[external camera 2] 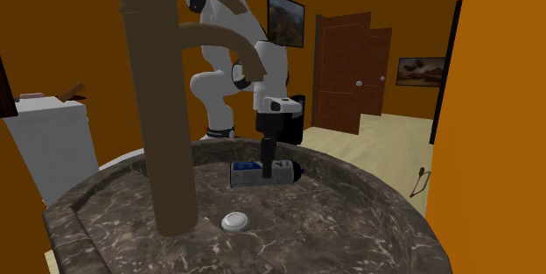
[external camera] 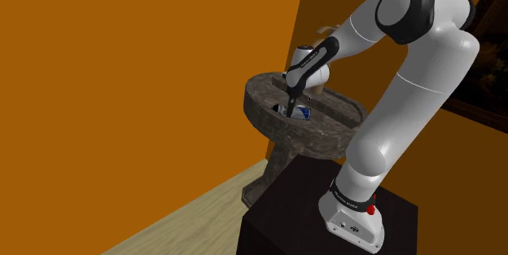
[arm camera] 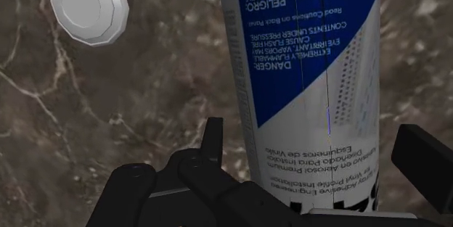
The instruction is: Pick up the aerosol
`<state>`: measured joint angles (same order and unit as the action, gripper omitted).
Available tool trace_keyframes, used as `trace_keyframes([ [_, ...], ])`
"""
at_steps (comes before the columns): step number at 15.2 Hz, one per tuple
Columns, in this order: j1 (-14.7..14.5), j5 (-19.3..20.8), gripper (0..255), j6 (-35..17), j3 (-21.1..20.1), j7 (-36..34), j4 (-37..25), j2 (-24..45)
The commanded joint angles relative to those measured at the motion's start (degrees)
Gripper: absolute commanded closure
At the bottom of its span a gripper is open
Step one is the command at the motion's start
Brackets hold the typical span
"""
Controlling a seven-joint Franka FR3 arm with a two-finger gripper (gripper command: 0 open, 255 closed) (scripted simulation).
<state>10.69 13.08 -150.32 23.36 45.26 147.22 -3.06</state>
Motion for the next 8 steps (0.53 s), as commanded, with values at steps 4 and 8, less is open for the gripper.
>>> trace_keyframes([
  [4,0.1,-0.1,255,-0.4,0.1,0.2,0.1,0.3],
  [8,0.1,-0.1,255,-0.5,0.1,0.2,0.1,0.3],
])
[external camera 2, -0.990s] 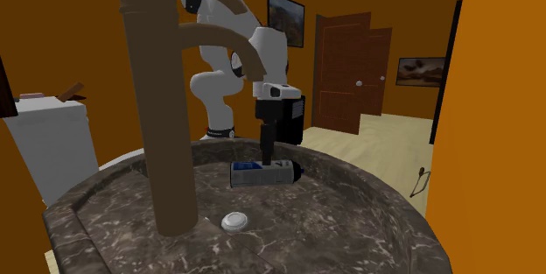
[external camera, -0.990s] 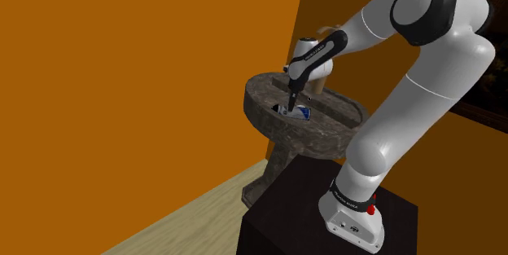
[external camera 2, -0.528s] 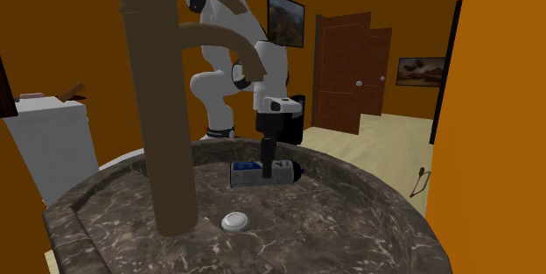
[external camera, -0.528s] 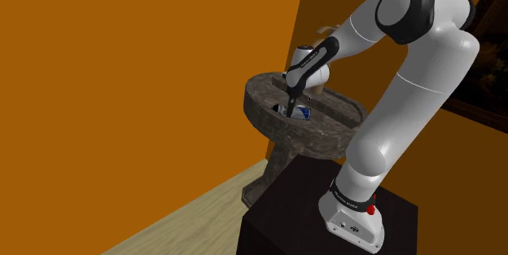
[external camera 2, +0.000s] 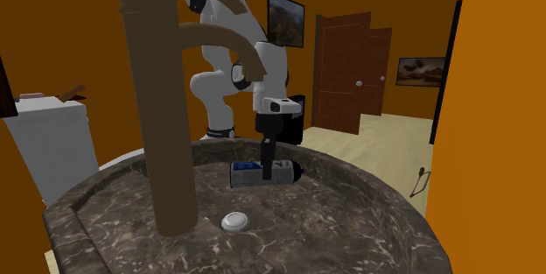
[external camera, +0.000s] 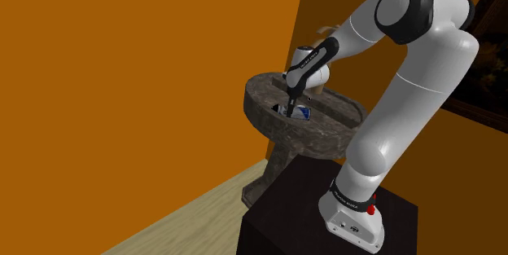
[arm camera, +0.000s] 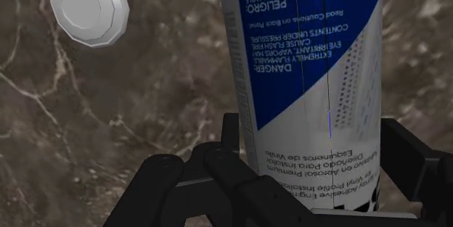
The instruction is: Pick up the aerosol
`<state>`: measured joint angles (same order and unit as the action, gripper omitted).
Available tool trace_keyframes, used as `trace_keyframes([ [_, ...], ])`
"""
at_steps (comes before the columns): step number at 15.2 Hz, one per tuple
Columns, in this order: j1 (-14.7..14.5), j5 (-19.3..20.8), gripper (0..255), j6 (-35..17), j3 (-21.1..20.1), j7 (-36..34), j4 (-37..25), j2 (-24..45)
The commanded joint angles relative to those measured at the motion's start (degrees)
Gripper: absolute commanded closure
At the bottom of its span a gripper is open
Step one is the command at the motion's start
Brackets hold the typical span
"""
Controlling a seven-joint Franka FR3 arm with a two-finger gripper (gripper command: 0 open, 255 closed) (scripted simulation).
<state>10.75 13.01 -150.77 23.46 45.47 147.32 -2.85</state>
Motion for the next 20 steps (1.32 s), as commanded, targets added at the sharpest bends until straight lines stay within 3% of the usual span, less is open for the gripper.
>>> trace_keyframes([
  [1,0.0,0.0,255,0.0,0.0,0.0,0.1,0.0],
  [20,0.2,2.0,255,13.8,-1.3,-0.9,-3.8,-10.1],
])
